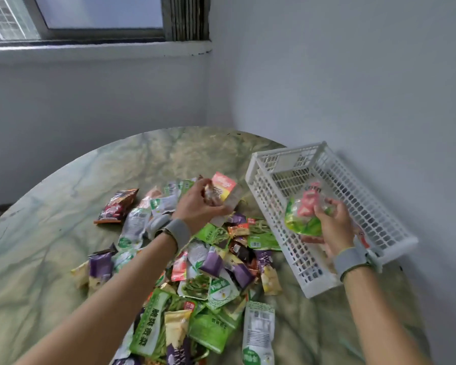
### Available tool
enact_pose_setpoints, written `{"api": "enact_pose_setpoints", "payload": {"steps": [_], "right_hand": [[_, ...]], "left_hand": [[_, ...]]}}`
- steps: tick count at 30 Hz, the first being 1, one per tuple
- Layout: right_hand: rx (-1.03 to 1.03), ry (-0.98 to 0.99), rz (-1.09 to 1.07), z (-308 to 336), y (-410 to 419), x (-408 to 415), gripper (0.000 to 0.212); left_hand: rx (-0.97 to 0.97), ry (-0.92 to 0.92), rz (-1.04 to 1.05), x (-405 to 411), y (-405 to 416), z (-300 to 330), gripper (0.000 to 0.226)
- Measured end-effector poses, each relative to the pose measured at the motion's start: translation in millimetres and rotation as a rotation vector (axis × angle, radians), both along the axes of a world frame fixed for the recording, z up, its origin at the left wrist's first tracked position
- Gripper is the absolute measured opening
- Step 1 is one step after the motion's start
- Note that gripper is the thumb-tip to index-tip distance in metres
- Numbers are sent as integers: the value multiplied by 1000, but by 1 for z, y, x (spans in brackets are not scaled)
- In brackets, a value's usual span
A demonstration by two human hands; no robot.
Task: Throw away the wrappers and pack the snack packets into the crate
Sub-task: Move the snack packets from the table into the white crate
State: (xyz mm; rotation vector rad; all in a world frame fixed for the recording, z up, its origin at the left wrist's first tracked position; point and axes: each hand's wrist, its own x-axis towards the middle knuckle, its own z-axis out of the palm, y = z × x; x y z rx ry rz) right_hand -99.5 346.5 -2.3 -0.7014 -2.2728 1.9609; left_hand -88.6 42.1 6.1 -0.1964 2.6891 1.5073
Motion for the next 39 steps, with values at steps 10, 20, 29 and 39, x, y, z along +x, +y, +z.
{"api": "enact_pose_setpoints", "payload": {"steps": [10,20,29,39], "right_hand": [[156,-74,157,2,156,-59,84],[410,-125,174,-24,149,-67,10],[473,94,226,-19,25,-72,17],[770,-5,676,-56,-120,-62,30]], "left_hand": [[-206,76,-84,-99,220,0,103],[-460,-3,31,-80,156,-68,51],[-656,-277,368,-25,-17,-94,48],[-712,-377,178,-17,-106,-120,97]]}}
